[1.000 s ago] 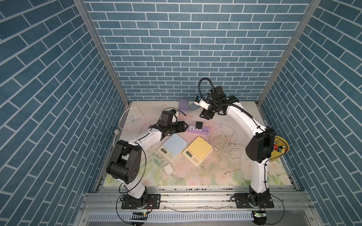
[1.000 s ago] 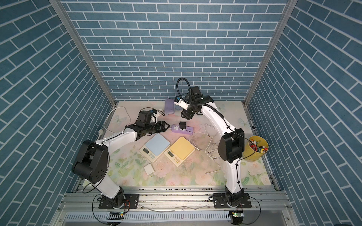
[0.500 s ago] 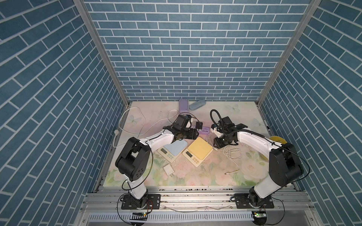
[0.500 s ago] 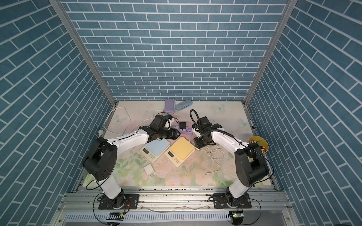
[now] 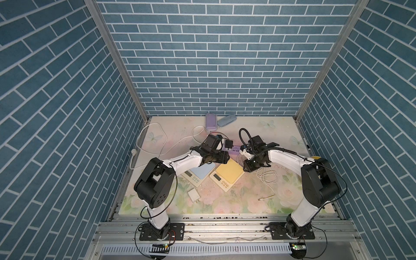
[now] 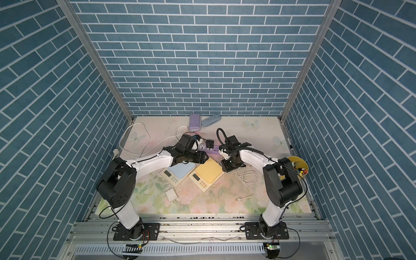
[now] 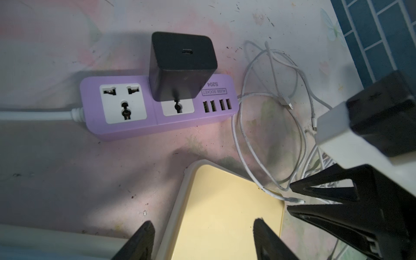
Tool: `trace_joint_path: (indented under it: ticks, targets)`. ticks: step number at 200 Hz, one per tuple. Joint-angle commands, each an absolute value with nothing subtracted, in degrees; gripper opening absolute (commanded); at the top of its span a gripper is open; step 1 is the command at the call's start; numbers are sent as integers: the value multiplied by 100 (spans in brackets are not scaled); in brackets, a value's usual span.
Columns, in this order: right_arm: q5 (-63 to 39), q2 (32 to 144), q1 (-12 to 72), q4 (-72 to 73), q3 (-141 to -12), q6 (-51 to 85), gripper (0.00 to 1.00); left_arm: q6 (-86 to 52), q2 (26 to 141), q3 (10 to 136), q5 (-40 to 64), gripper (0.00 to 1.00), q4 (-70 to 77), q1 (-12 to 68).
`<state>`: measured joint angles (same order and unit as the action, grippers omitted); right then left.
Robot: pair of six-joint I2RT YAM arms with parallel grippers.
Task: Charge the electronic scale
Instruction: Pick up the charging cable from the center of the board.
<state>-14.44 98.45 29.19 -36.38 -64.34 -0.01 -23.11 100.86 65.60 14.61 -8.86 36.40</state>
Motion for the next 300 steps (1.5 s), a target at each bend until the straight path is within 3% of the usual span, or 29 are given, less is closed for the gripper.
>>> trace_joint_path:
  ticks: [1,72,163,225,258,300]
  targets:
    - [-1380,9973,2922,-3737,-6566,-286,30,-2274,9889,6478,1350,72,-940,3664]
    - [-1448,10148,2927,-3846,-6597,-501,0,-2276,9884,6471,1363,72,-903,3657]
    - [-1995,8519,2820,-2489,-6155,1047,0,-1768,8868,5496,1853,73,901,3705]
    - [-3524,7752,2407,-377,-5831,2170,0,-1654,8789,5350,3487,64,1947,3722]
    - [-4180,7787,2369,33,-5717,1837,0,-1550,8689,5530,3688,59,1576,3703]
    - [-4314,7804,2370,-264,-5722,1076,0,-1496,8583,5859,3559,56,905,3586]
